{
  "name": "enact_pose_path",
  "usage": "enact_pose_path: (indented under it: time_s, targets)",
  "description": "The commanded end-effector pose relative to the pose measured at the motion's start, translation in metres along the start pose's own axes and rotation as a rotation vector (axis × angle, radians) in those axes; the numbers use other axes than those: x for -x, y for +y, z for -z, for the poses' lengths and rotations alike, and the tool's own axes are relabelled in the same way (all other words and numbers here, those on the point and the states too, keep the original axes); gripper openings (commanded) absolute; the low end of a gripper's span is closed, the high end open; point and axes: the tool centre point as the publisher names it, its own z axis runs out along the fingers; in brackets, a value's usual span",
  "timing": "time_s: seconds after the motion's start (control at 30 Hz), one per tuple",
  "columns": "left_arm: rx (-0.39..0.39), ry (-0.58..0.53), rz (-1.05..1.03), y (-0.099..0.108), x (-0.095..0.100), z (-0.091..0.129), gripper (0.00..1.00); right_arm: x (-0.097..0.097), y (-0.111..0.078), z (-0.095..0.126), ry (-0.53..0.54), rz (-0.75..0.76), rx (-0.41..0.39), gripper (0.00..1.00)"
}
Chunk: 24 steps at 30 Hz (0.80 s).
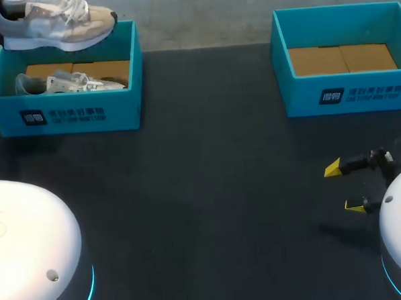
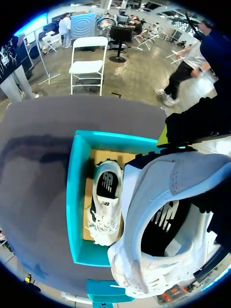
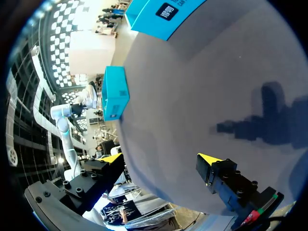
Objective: Take the shoe out of the shoebox, open the shoe tongue, remove and reinsert the insole, then place the shoe into the shoebox
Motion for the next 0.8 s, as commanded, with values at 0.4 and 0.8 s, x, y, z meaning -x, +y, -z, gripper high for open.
enact_pose_path:
  time_s: [0.4,0.8]
  targets:
    - [-0.071,0.0,-0.022,0.011,0.003,-0.041,0.0,0.0,-0.002,0.001,0.0,0.001,0.004,1.0]
    - [-0.089,0.001,-0.04,0.012,0.002,-0.062,0.0,0.0,-0.002,0.001,0.0,0.001,0.004,1.0]
